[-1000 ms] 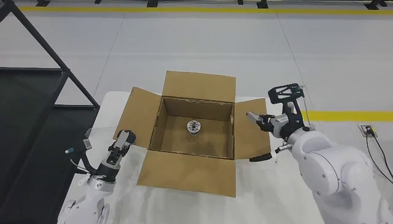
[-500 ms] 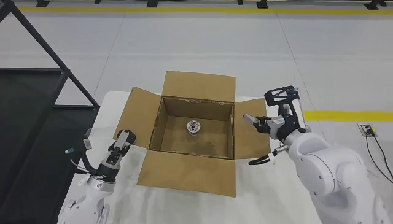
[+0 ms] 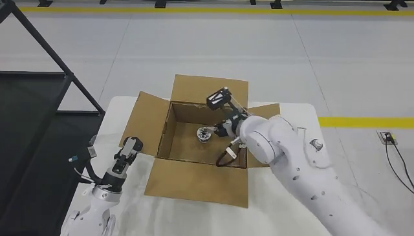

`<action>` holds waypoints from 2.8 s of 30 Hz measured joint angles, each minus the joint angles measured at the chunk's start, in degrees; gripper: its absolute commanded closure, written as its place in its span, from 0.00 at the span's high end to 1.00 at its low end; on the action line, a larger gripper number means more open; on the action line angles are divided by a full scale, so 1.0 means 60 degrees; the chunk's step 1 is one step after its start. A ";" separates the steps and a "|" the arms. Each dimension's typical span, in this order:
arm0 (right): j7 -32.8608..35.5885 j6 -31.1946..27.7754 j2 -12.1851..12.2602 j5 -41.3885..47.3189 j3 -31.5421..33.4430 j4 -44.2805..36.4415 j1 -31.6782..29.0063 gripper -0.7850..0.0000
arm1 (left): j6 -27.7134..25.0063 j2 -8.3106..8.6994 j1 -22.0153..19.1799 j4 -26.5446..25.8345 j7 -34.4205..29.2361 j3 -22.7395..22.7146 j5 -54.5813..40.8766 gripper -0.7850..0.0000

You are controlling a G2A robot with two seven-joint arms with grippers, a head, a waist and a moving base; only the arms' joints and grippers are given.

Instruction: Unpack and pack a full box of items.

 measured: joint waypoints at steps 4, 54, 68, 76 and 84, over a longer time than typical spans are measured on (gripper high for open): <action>-0.0497 0.0381 -0.0594 0.0359 -0.1030 0.1602 0.0658 1.00 | 0.0000 0.0000 0.0000 0.0000 0.0000 0.0000 0.0000 1.00; -0.3546 0.0236 -0.4801 0.2797 -0.2545 1.0588 0.2555 0.00 | 0.0000 0.0000 0.0000 0.0000 0.0000 0.0000 0.0000 1.00; -0.3585 -0.1088 -0.4753 0.2284 -0.2394 1.0630 0.3053 0.00 | 0.0000 0.0000 0.0000 0.0000 0.0000 0.0000 0.0000 1.00; -0.4093 -0.3106 -0.4215 0.1341 -0.2339 0.9797 0.3121 0.00 | 0.0000 0.0000 0.0000 0.0000 0.0000 0.0000 0.0000 1.00; -0.4018 -0.3588 -0.3055 0.0211 -0.1624 0.7212 0.2299 0.00 | 0.0000 0.0000 0.0000 0.0000 0.0000 0.0000 0.0000 1.00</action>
